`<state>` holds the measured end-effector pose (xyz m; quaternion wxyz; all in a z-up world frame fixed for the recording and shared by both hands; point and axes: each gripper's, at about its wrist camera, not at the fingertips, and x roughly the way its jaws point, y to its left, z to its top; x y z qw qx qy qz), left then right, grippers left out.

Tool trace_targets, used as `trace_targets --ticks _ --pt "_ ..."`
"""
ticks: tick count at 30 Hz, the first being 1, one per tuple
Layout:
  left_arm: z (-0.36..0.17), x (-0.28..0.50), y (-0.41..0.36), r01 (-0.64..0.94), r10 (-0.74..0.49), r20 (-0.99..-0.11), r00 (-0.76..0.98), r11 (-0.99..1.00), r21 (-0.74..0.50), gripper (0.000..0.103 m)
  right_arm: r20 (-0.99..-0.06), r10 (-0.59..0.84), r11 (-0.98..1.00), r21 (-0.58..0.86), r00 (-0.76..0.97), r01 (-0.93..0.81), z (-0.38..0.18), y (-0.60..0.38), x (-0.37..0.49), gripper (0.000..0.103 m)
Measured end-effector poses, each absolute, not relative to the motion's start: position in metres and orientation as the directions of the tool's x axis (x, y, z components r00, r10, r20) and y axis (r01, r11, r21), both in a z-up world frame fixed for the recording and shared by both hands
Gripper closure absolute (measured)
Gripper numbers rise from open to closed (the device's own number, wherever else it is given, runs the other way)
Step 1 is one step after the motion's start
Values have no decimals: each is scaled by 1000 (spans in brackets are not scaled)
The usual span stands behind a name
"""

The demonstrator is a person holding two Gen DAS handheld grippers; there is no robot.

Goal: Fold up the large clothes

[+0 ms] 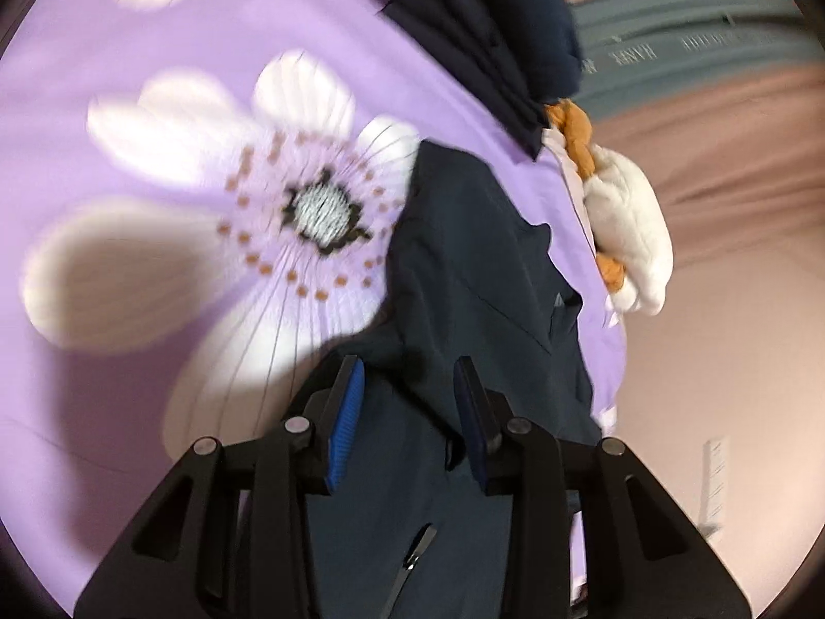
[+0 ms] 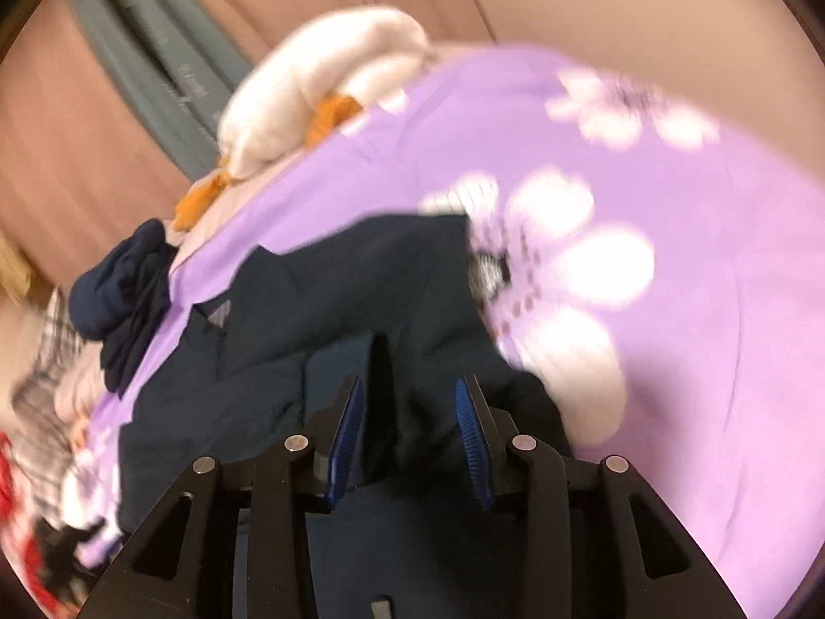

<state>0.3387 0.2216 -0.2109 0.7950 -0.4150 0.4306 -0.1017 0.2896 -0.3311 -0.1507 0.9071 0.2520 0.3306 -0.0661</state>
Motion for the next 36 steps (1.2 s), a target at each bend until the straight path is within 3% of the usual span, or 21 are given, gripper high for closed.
trace_targets --ticks 6,10,16,24,28,31,36 --pt "-181 366 152 2 -498 -667 554 802 -598 68 -643 232 945 327 730 -12 -143 -256 326 65" --pt "-180 384 83 149 -490 -704 515 859 -490 68 -695 188 982 144 694 -121 -155 -199 352 65" --pt "-220 405 50 150 -343 -809 478 939 -309 68 -766 111 994 84 633 -73 -189 -198 378 65" --pt "-221 403 55 157 -340 -807 482 940 -302 68 -760 175 981 186 626 -48 -188 -217 384 65" --pt "-211 379 63 207 -360 -785 505 933 -295 64 -707 198 972 232 679 -42 -169 -236 357 65" --pt "-221 375 64 213 -317 -807 499 947 -240 61 -714 151 982 188 683 -21 -170 -248 343 65" --pt "-229 385 70 153 -320 -818 477 947 -281 60 -750 137 984 176 647 -4 -196 -251 354 63"
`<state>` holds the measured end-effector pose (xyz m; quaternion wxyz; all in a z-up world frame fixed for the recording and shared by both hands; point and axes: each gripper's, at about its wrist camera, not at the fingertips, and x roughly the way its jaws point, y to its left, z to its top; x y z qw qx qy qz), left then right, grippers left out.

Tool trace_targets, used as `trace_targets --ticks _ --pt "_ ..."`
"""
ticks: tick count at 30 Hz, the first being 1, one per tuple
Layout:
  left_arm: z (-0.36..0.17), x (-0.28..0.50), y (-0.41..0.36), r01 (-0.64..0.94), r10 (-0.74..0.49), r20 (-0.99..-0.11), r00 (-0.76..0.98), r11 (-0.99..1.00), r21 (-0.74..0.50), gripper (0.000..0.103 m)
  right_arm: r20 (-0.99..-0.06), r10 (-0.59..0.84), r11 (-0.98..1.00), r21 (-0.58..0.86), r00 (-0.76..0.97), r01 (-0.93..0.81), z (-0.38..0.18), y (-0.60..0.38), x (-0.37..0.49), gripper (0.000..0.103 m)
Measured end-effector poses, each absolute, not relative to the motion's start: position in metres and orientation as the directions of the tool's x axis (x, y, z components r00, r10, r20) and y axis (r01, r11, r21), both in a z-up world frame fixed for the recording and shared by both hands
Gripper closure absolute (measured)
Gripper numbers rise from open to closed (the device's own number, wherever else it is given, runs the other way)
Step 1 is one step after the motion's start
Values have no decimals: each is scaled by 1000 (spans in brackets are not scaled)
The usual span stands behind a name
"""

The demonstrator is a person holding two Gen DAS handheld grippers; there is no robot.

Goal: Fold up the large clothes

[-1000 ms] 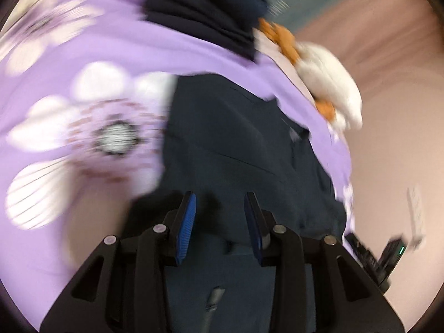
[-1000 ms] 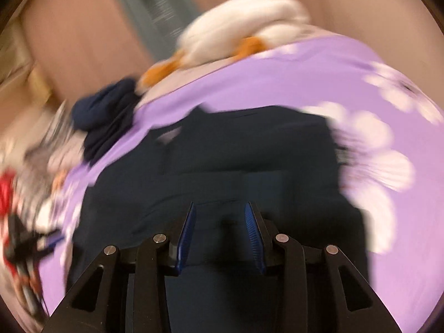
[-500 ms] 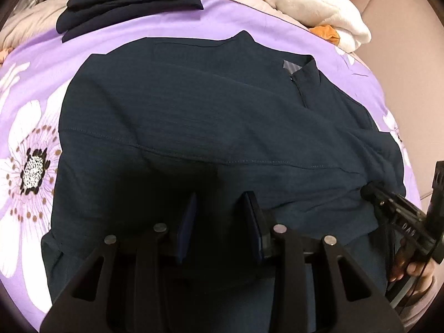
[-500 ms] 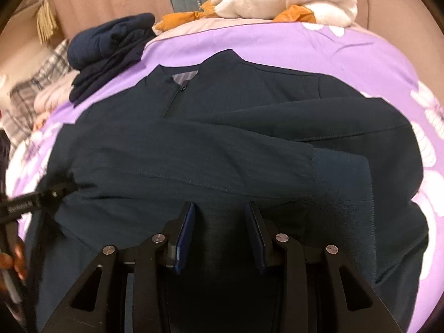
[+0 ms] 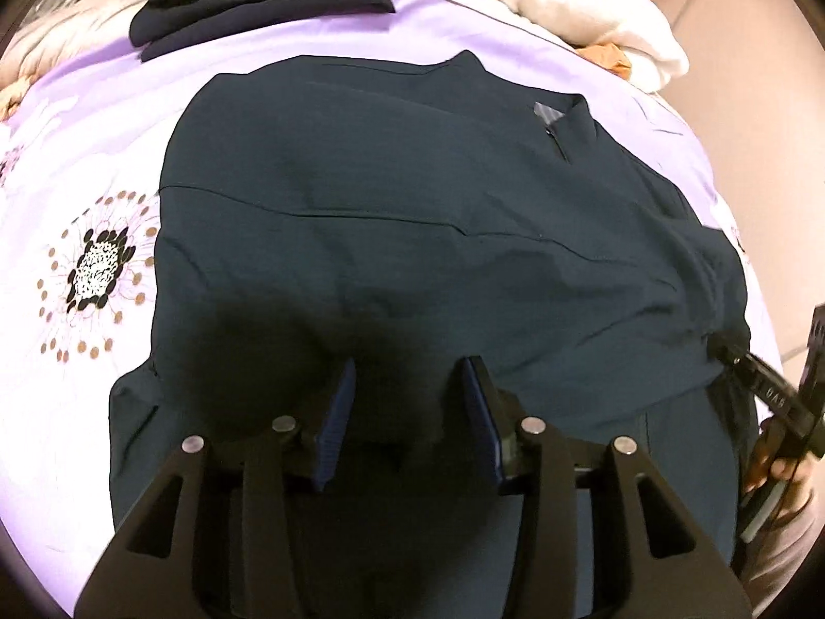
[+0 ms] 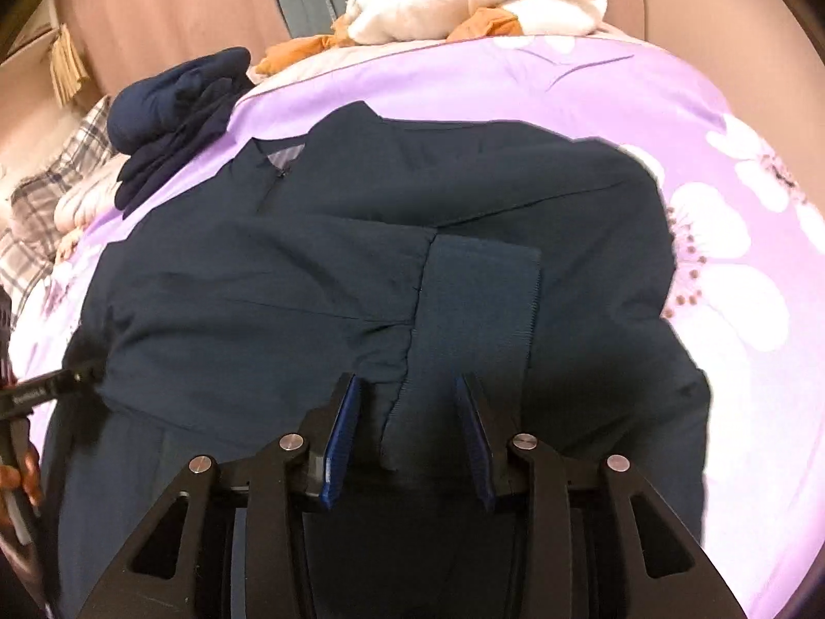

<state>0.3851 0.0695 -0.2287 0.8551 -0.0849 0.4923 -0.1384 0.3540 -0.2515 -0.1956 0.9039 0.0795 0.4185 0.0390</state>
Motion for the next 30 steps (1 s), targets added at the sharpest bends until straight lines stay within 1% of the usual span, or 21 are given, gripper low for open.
trace_targets --ticks 1,3,5,6,8,10,15,20,24,27,30 --pt "-226 385 70 138 -318 -822 472 948 -287 59 -750 133 985 173 648 -2 -196 -250 356 63" --pt "-219 376 75 118 -340 -819 462 939 -323 54 -758 127 984 176 639 13 -190 -249 356 63" --pt "-208 360 84 113 -363 -804 472 929 -353 42 -752 151 978 210 641 15 -180 -251 347 63" --pt "-202 348 90 113 -366 -795 484 927 -358 40 -736 175 970 242 653 13 -173 -255 338 61" --pt "-192 324 105 107 -368 -782 504 924 -366 28 -716 195 961 276 670 15 -163 -265 318 55" --pt "-187 297 124 90 -382 -765 518 914 -395 22 -702 198 955 295 685 27 -154 -278 289 53" --pt "-187 225 175 12 -372 -745 554 898 -439 19 -701 200 935 345 685 80 -153 -310 228 51" --pt "-206 164 210 -75 -391 -747 538 860 -504 19 -701 218 901 412 679 136 -165 -335 182 49" --pt "-224 122 230 -114 -473 -691 546 775 -621 19 -718 240 880 445 654 167 -178 -348 151 47" --pt "-234 106 235 -128 -505 -676 537 743 -657 19 -736 247 873 451 630 184 -188 -353 134 46" --pt "-237 100 229 -108 -540 -657 526 724 -681 19 -749 249 867 454 614 203 -197 -357 118 46"
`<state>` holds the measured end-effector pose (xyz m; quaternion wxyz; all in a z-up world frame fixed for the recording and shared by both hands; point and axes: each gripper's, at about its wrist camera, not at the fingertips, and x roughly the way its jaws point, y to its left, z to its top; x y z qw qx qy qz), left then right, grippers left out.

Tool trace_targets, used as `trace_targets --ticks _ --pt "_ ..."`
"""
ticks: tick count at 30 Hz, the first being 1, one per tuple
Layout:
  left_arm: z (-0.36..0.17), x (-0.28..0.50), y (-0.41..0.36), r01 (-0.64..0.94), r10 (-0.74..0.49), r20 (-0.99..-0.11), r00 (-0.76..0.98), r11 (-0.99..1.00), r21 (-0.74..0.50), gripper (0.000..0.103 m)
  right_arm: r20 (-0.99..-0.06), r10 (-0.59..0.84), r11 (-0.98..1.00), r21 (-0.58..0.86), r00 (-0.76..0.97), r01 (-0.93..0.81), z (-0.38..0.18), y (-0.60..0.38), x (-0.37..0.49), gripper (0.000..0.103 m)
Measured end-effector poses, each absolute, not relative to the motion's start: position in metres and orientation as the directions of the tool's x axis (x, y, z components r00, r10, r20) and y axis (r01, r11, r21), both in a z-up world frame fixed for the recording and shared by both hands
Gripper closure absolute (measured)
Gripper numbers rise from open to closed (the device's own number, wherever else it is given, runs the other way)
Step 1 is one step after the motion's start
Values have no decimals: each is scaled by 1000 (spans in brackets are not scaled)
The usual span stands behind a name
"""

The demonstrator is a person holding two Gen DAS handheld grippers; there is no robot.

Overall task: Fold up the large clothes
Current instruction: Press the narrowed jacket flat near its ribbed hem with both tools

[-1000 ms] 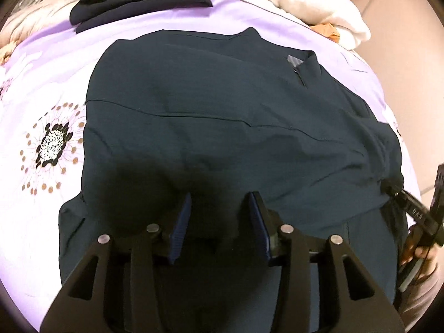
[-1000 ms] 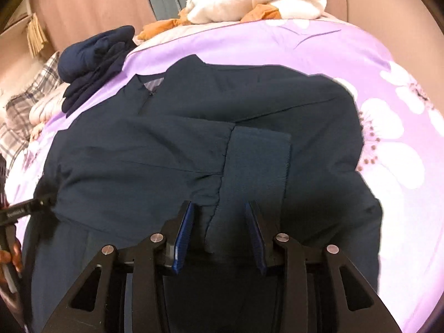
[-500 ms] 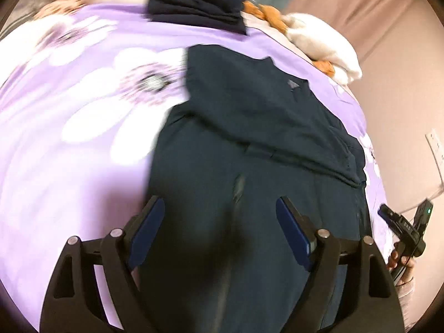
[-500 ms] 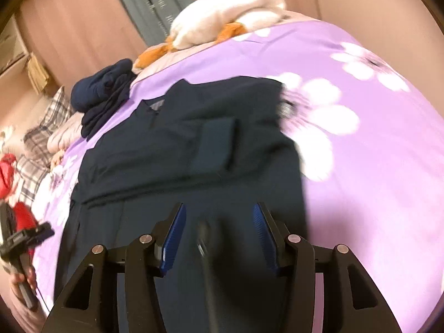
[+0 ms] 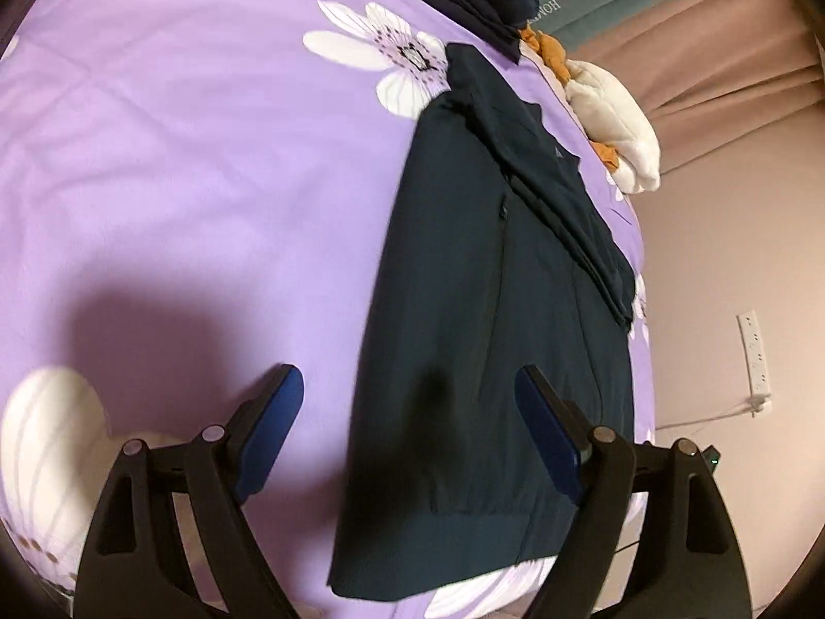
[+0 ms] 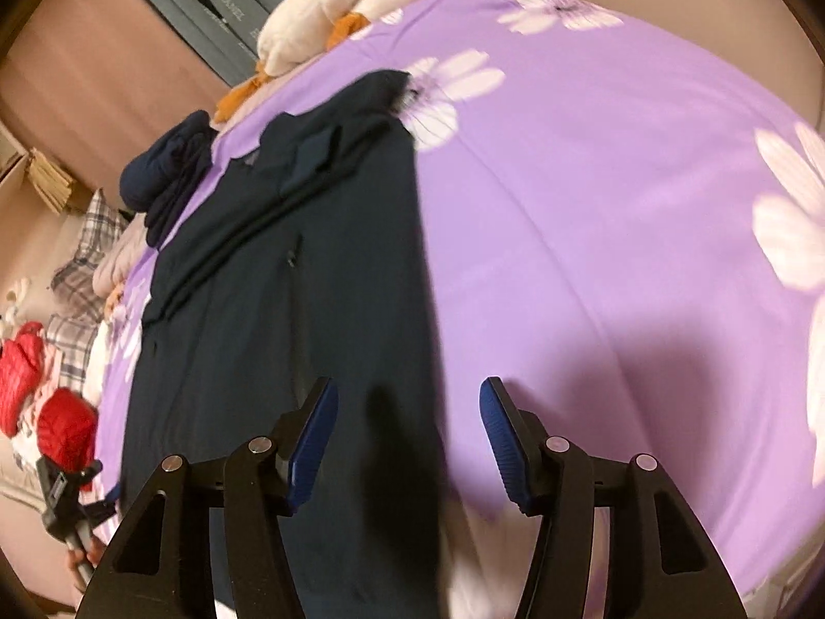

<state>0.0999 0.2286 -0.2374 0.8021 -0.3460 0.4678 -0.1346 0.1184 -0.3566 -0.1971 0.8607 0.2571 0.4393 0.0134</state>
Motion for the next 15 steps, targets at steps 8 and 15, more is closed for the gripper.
trace_targets --ticks 8,15 --pt "-243 108 211 -68 -610 -618 496 682 -728 17 -719 353 809 556 599 191 -213 -358 104 42" --pt "-246 124 196 -41 -652 -594 472 656 -753 17 -683 457 773 622 569 126 -219 -340 122 41"
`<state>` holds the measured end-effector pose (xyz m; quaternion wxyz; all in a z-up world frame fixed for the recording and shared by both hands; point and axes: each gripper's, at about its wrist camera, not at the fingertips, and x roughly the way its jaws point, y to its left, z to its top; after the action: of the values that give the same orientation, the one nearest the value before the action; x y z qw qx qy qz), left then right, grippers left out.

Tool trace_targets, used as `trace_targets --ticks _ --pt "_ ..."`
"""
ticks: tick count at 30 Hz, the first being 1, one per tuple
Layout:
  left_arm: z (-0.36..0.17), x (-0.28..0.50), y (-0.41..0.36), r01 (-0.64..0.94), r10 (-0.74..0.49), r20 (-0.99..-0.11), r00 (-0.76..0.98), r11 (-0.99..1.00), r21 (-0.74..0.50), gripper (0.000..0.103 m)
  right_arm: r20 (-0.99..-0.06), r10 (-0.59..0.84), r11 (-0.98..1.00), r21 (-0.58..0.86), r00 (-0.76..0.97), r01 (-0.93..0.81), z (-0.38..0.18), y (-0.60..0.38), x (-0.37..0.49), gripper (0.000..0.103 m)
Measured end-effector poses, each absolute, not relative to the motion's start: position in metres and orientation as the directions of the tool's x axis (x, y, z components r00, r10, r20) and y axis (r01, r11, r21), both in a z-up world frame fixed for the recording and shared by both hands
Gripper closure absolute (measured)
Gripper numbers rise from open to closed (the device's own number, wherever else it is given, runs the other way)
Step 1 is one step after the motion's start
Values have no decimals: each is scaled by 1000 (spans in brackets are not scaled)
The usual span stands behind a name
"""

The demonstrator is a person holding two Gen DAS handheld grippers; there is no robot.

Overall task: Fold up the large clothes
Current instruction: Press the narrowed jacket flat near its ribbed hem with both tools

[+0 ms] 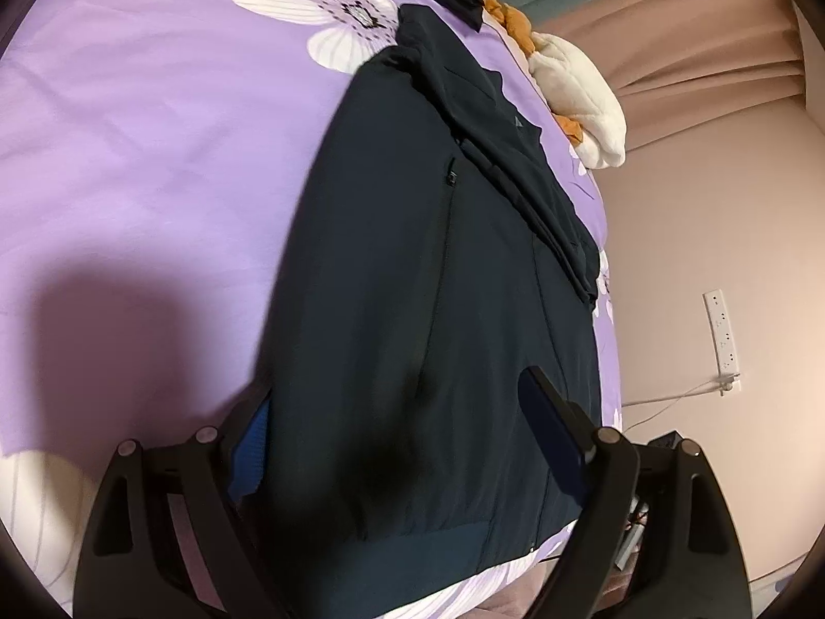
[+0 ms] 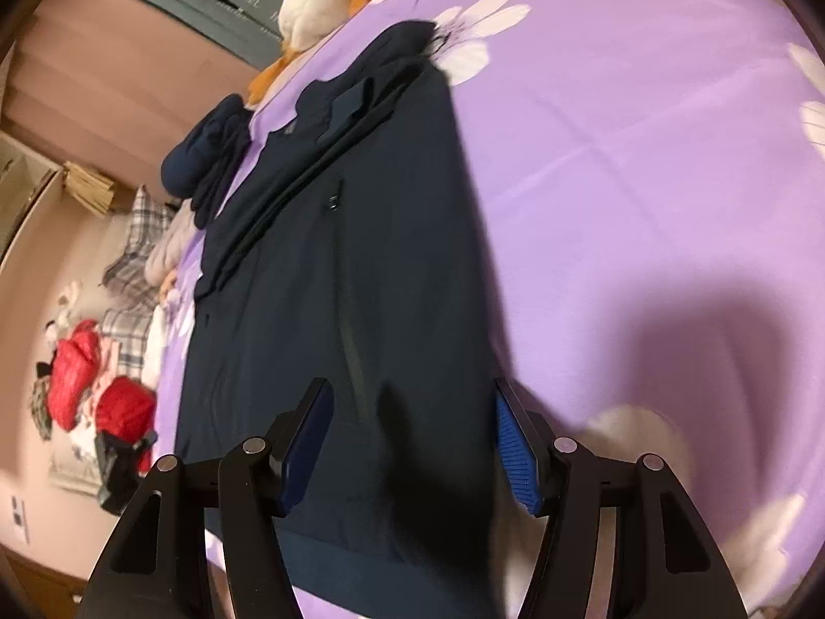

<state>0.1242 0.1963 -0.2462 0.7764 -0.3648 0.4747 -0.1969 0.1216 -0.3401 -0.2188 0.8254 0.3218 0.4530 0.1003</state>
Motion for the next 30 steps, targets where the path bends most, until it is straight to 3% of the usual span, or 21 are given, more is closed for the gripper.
trace_targets --ticks 15,30 --pt "-253 94 207 3 -755 -490 436 545 -838 18 -575 604 653 754 552 69 -232 -342 90 41" --pt "-251 80 187 33 -767 -498 405 557 -830 18 -554 648 625 779 524 50 -237 -319 80 41"
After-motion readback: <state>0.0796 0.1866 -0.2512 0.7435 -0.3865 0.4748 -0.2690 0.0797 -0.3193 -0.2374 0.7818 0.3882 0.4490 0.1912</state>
